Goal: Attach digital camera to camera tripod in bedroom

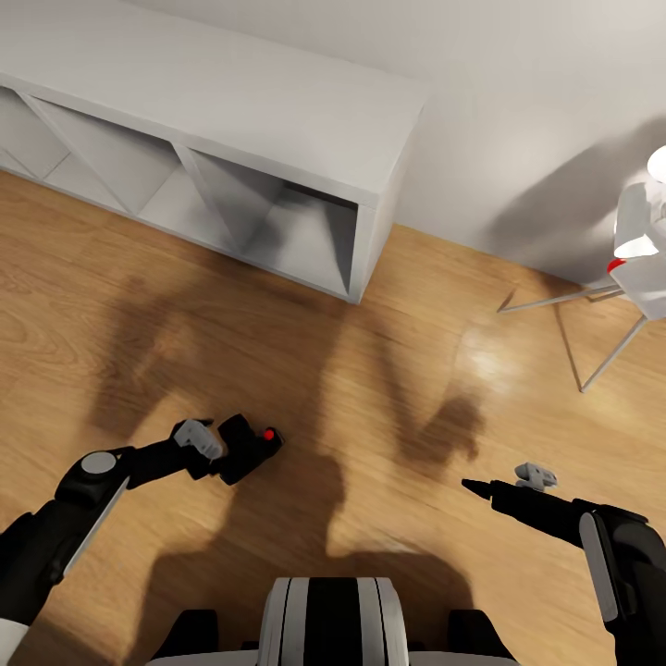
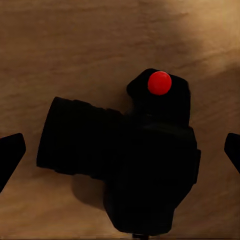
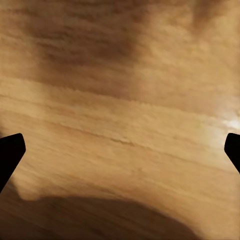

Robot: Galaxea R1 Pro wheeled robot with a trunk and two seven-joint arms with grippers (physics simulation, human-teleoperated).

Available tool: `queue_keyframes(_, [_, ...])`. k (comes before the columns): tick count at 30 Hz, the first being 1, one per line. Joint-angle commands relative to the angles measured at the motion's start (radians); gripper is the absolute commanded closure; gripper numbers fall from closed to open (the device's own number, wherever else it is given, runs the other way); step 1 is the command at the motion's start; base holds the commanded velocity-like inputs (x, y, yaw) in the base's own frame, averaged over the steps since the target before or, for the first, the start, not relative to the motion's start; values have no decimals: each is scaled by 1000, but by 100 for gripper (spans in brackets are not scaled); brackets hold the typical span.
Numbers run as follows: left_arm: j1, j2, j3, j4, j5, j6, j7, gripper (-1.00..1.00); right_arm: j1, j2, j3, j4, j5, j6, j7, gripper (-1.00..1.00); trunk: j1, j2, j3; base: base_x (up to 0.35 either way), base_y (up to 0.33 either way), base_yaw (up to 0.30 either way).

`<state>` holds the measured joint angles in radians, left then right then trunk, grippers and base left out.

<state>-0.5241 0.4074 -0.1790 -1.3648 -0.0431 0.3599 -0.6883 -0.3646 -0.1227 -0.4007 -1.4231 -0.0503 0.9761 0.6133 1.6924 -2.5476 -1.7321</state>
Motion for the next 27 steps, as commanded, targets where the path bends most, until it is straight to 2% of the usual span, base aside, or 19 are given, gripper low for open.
queue_keyframes(1, [0, 0, 0, 9, -5, 5, -4, -100, -1, 0, -1, 0, -5, 7, 0, -100, 0, 0, -1, 0, 0, 0])
queue_keyframes(12, [0, -3, -1, 65, -7, 4, -1, -100, -1, 0, -1, 0, -5, 7, 0, -100, 0, 0, -1, 0, 0, 0])
queue_keyframes(16, [0, -7, -1, 104, -43, 2, 5, -100, -1, 0, -1, 0, -5, 7, 0, -100, 0, 0, -1, 0, 0, 0])
queue_keyframes(22, [0, -11, -1, 112, -90, 2, 4, -100, -1, 0, -1, 0, -5, 7, 0, -100, 0, 0, -1, 0, 0, 0])
queue_keyframes(27, [0, -13, -1, 113, -102, 4, 4, -100, -1, 0, -1, 0, -5, 7, 0, -100, 0, 0, -1, 0, 0, 0])
